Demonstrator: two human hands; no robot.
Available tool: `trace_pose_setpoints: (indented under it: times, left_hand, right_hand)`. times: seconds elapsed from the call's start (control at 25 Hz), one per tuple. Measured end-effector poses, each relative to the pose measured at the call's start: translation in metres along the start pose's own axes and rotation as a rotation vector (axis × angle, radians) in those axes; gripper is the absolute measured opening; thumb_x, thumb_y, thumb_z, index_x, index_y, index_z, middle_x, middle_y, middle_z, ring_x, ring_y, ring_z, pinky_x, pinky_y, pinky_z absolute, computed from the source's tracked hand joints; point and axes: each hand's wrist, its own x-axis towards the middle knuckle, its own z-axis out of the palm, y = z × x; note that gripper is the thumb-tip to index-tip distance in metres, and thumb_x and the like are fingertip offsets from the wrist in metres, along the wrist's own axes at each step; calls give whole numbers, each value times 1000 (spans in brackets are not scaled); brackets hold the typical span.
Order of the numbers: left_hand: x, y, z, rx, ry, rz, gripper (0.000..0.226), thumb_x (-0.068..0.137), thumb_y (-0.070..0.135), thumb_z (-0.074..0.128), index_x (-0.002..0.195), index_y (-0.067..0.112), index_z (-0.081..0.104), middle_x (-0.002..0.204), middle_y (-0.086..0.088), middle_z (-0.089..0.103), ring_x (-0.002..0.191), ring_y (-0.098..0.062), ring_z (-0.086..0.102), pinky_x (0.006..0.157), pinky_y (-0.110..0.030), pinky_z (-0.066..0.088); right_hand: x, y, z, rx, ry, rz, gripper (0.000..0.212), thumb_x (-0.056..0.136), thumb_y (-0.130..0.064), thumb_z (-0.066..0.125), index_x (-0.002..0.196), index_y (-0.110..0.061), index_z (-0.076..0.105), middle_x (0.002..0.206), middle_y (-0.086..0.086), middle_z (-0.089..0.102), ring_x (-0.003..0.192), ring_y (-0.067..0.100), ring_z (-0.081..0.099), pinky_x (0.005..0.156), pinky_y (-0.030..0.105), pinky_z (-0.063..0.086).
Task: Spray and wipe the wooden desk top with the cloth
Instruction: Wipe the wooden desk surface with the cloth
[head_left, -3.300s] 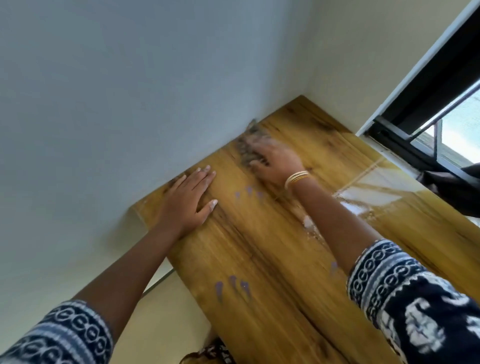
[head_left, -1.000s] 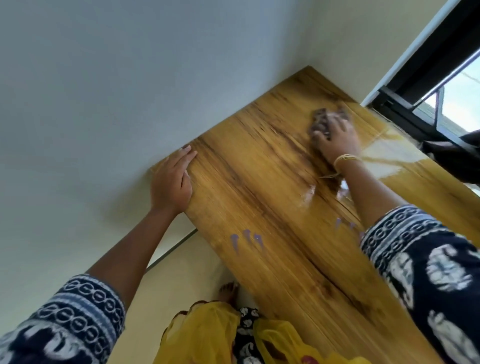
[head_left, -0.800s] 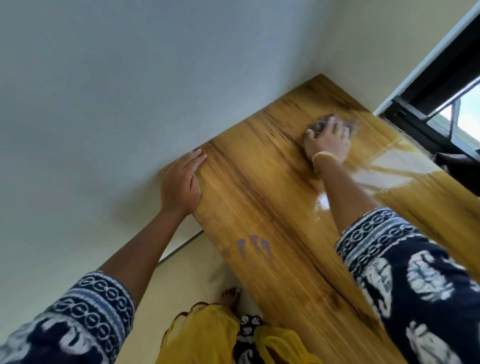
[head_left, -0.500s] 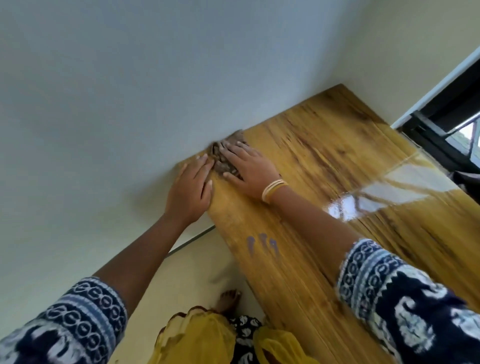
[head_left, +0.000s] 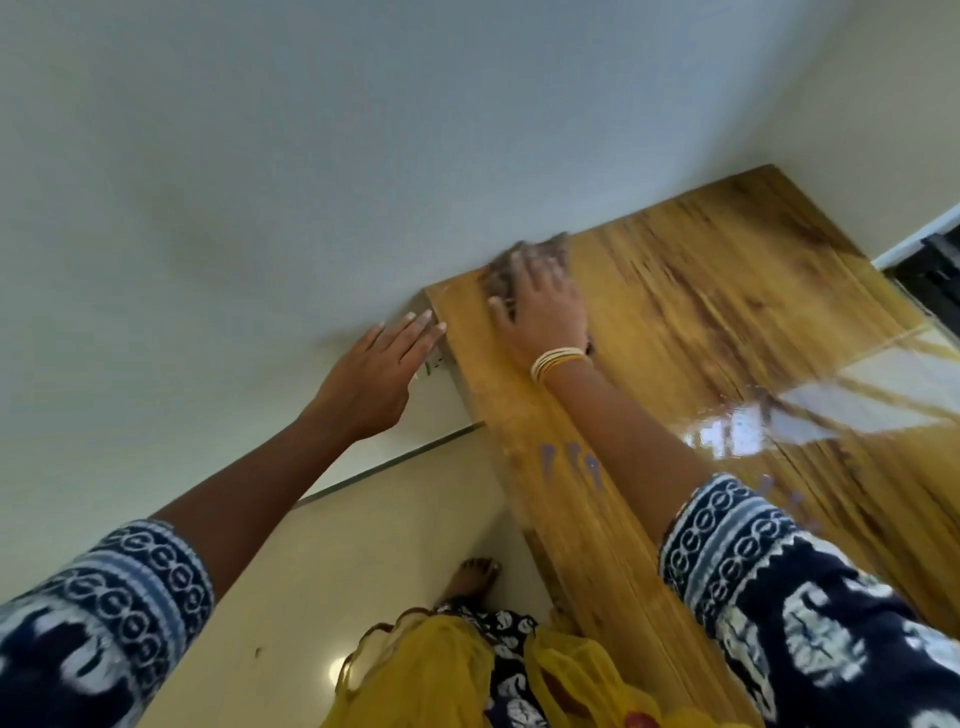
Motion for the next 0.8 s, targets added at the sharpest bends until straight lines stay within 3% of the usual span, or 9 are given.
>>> trace_pose_setpoints:
  times: [0.16, 0.24, 0.32, 0.4, 0.48, 0.52, 0.6, 0.68, 0.8]
  left_hand:
    - [-3, -2, -5, -19, -27, -4, 83, 79, 6, 56, 153, 9, 21, 159, -14, 25, 146, -30, 25, 116, -41, 27]
    - [-3, -4, -7, -29, -24, 13, 73, 83, 9, 55, 150, 6, 28, 158, -17, 26, 145, -32, 28, 115, -42, 31]
    - [-8, -6, -8, -22, -17, 4, 64, 87, 14, 54, 147, 2, 34, 157, -19, 26, 144, -32, 29, 114, -43, 34]
    - [-14, -10, -8, -18, -2, -15, 61, 91, 19, 51, 146, 0, 35, 158, -20, 25, 145, -32, 27, 114, -44, 34]
    - [-18, -10, -9, -29, -9, -19, 60, 93, 23, 46, 147, 1, 33, 158, -19, 24, 146, -31, 26, 114, -43, 34]
    - [-18, -9, -9, -44, -12, -24, 60, 94, 27, 42, 147, 1, 33, 158, -19, 24, 146, -31, 25, 114, -43, 33]
    - [-14, -5, -13, -119, -5, -57, 63, 96, 36, 32, 149, 3, 30, 159, -17, 24, 147, -29, 23, 116, -42, 31]
    - [-10, 0, -16, -209, 10, -76, 68, 96, 45, 29, 151, 5, 28, 160, -15, 22, 148, -26, 20, 118, -40, 27]
    - [-1, 9, -20, -293, 48, -66, 72, 95, 52, 31, 151, 7, 27, 161, -12, 19, 149, -24, 17, 118, -39, 25]
  right_hand:
    - [-11, -24, 0, -25, -116, -444, 61, 98, -47, 42, 153, -25, 28, 158, 1, 32, 147, 23, 24, 118, 44, 22]
    - [2, -1, -5, -7, -152, -527, 60, 97, -46, 44, 153, -29, 30, 157, -2, 33, 146, 21, 26, 118, 46, 20]
    - [10, 31, -9, 21, -88, -364, 60, 95, -47, 43, 152, -32, 31, 155, -2, 37, 144, 21, 30, 117, 47, 22]
    - [13, 49, -9, 40, 18, -31, 61, 95, -47, 42, 152, -29, 29, 156, 1, 36, 144, 24, 29, 117, 47, 24]
    - [16, 36, -7, 50, 25, 299, 64, 97, -47, 39, 154, -23, 24, 159, 5, 28, 148, 27, 21, 118, 47, 20]
    - [15, 23, -6, 38, 14, 354, 66, 98, -47, 38, 155, -20, 21, 161, 7, 24, 149, 28, 18, 119, 47, 18]
    - [5, 1, -4, 11, -23, 150, 67, 98, -49, 37, 156, -20, 19, 162, 7, 21, 149, 30, 17, 119, 47, 19]
    - [-21, -2, -2, 0, -94, -243, 64, 98, -50, 38, 155, -23, 24, 161, 4, 24, 148, 28, 20, 118, 48, 23]
    - [-59, 40, -10, -10, -151, -576, 61, 98, -51, 39, 153, -27, 30, 159, -2, 29, 147, 21, 24, 119, 40, 20]
